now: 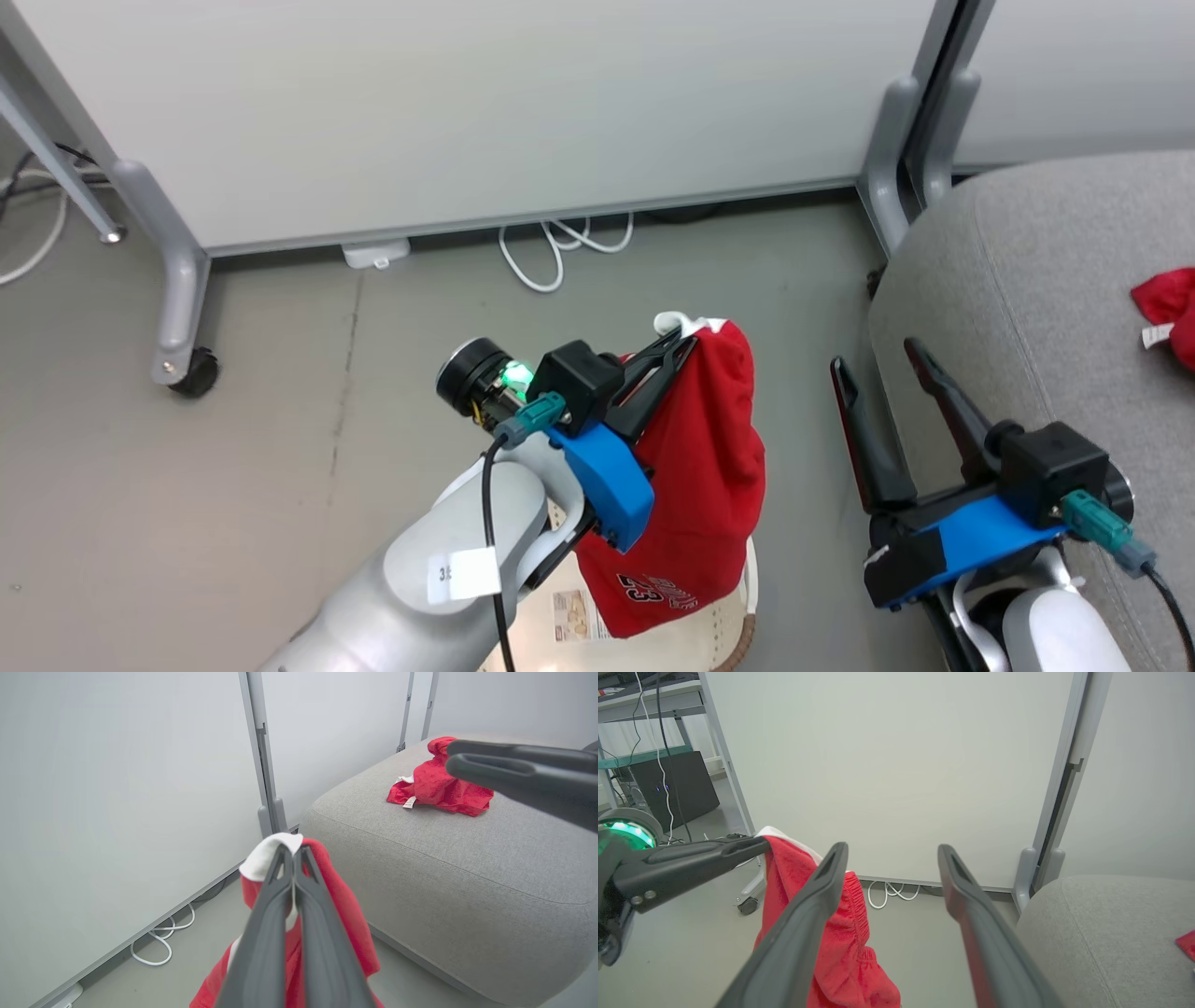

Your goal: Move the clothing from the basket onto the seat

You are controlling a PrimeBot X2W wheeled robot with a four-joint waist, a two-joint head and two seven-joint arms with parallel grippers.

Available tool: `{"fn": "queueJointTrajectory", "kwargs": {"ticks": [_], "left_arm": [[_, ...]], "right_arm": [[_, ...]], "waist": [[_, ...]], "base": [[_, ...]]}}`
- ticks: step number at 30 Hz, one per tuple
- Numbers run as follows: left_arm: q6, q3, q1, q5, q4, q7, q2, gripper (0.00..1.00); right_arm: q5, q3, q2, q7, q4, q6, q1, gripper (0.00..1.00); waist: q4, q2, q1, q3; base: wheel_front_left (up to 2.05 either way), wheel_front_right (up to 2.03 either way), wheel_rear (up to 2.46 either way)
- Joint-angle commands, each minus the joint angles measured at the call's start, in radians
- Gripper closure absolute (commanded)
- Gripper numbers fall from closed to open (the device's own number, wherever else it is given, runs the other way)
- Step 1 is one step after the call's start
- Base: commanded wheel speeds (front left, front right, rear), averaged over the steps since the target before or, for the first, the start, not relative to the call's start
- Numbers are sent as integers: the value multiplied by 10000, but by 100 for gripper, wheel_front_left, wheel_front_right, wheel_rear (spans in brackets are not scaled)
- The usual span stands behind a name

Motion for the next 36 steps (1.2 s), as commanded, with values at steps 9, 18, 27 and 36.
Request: {"fn": "queueJointTrajectory", "kwargs": {"ticks": [9, 18, 27, 36], "left_arm": [[-11, -1017, -1174, -1432, 162, -46, -209, 100], [-12, -1932, -2000, -2811, 504, 78, -350, 100], [-12, -2443, -2211, -3359, 758, -14, -361, 100], [-12, -2483, -2417, -3448, 710, -42, -371, 100]], "right_arm": [[198, 83, 17, 141, 386, 1, 757, 0], [327, 466, 24, 271, 424, 1, 807, 0], [442, 805, 24, 478, 695, 1, 687, 0], [667, 1285, 22, 468, 2239, 1, -494, 0]], "waist": [[401, -1, 3, -1118], [318, -1, 3, -1282], [212, -1, 3, -1064], [182, -1, 3, -688]], "base": [[0, 0, 0], [0, 0, 0], [0, 0, 0], [0, 0, 0]]}}
